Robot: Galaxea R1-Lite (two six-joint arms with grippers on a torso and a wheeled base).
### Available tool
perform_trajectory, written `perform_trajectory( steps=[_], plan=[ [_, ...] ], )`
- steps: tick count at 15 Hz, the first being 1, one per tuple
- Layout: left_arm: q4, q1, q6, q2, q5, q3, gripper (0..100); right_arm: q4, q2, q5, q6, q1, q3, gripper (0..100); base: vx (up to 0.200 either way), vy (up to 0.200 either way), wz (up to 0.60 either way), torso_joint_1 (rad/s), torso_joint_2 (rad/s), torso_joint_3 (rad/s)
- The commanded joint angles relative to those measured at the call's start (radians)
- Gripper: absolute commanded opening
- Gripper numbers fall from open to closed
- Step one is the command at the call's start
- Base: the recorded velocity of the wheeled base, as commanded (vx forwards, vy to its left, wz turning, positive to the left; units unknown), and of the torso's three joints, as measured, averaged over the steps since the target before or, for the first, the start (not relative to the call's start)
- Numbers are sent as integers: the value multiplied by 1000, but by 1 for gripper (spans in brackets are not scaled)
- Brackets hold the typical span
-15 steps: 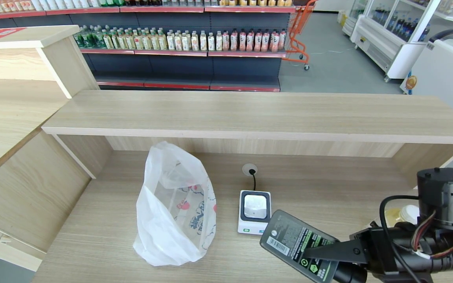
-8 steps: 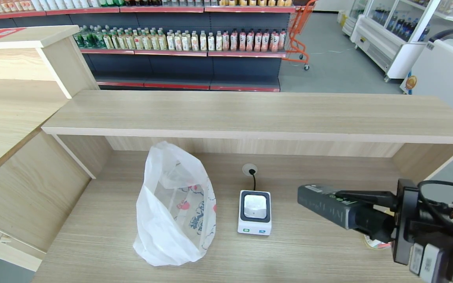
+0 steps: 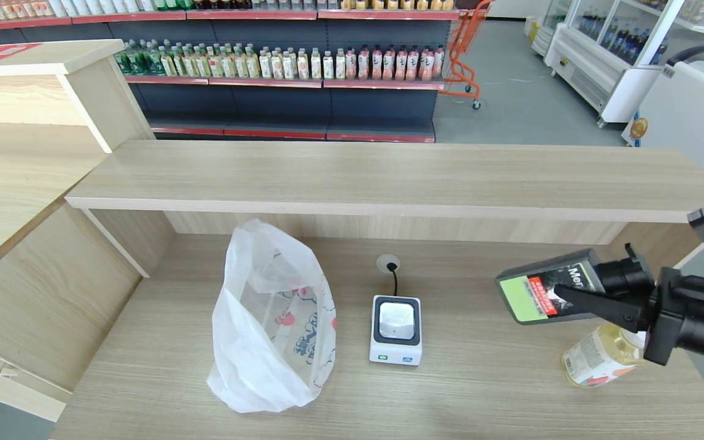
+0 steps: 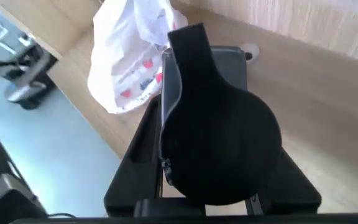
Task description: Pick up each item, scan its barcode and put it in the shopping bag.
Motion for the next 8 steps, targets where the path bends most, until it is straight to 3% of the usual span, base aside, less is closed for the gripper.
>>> perform_trajectory(
  steps=[1, 2, 3, 6, 8],
  plan=[
    [0, -1, 0, 0, 0, 0, 100, -16, 121, -1, 193, 13, -6, 0, 0, 0, 0, 0, 0, 0],
    [0, -1, 0, 0, 0, 0, 100, -16, 170, -7, 348, 56, -8, 0, 0, 0, 0, 0, 0, 0],
    [0, 1, 0, 0, 0, 0, 100, -19, 210, -33, 419, 88, -14, 0, 0, 0, 0, 0, 0, 0],
    [0, -1, 0, 0, 0, 0, 100, -21, 379, -151, 479, 197, -65, 0, 0, 0, 0, 0, 0, 0],
    [0, 1, 0, 0, 0, 0, 100, -25, 469, -164, 500, 229, -129, 0, 0, 0, 0, 0, 0, 0]
  ],
)
